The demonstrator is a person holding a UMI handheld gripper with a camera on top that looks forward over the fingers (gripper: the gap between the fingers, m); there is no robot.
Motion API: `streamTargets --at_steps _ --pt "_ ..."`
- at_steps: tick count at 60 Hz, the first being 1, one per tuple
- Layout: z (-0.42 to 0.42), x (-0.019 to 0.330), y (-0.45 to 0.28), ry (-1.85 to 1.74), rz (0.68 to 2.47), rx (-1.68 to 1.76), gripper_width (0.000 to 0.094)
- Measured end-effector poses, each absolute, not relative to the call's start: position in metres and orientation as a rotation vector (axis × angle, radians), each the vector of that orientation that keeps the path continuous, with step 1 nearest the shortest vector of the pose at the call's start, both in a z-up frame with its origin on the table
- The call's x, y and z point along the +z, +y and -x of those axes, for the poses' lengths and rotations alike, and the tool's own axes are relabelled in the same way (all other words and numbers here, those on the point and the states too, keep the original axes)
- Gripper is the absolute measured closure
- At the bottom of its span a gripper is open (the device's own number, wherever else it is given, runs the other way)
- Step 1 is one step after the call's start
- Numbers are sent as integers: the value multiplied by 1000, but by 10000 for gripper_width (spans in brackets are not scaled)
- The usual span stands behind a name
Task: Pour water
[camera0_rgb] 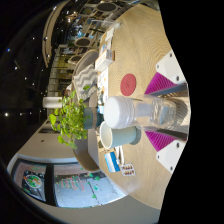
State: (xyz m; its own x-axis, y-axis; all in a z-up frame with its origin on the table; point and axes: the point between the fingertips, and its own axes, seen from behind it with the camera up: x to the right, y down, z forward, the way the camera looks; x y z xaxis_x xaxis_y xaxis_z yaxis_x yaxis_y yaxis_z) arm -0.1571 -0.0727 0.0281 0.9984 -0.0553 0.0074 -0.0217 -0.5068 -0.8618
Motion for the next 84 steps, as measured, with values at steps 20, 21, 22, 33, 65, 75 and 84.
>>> streamTargets --at_steps 20,21,22,33,65,75,84 --pt "144 54 -66 -49 2102 -190 520" --pt "142 59 -65 -59 2102 -204 519" --pt "138 64 -63 -68 2098 -222 519" --pt "94 126 -26 -236 2033 -489 520" --pt "110 181 91 -1496 1276 -1660 518" --pt "130 173 97 -1690 1085 -1760 518" --pt "126 165 97 -1689 1152 -1734 517"
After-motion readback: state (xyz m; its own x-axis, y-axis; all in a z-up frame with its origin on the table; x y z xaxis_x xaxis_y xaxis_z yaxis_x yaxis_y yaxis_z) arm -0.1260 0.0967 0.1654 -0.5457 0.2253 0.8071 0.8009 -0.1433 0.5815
